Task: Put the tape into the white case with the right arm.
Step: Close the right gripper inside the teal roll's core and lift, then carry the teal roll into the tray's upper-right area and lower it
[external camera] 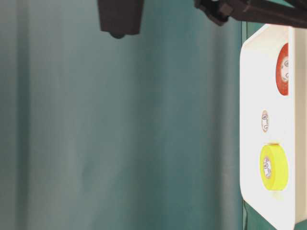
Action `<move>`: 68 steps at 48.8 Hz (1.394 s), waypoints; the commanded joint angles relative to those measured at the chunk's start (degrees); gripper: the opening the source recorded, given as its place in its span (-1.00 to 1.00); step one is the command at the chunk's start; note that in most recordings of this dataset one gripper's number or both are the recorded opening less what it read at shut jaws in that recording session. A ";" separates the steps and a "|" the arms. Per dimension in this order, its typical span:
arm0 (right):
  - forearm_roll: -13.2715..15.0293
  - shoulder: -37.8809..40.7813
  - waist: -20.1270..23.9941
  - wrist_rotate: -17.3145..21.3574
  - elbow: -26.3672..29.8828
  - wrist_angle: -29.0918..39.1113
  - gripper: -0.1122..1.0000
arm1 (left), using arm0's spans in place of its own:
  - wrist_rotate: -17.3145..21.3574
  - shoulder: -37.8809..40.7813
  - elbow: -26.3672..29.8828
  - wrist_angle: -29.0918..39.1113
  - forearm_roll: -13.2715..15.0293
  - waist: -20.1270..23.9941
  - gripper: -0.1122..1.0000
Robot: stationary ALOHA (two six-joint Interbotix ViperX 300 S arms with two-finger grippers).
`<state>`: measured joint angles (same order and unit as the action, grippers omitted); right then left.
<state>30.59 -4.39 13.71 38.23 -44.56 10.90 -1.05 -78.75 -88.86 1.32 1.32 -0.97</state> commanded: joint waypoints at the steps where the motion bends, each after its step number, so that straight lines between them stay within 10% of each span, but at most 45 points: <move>1: -0.09 -1.67 0.18 0.18 1.05 0.00 -0.81 | 0.09 0.44 0.62 -0.53 0.09 0.18 -0.79; 20: 0.00 -2.11 -6.42 0.00 1.05 0.09 -0.81 | 0.09 0.44 0.53 -0.53 0.09 0.09 -0.79; 68: 1.76 -0.26 -40.43 -0.70 1.67 -9.49 -0.81 | 0.09 0.44 0.53 -0.62 0.09 0.09 -0.79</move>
<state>32.17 -4.57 -25.93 37.53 -44.03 3.43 -0.97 -78.75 -88.86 1.32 1.41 -0.88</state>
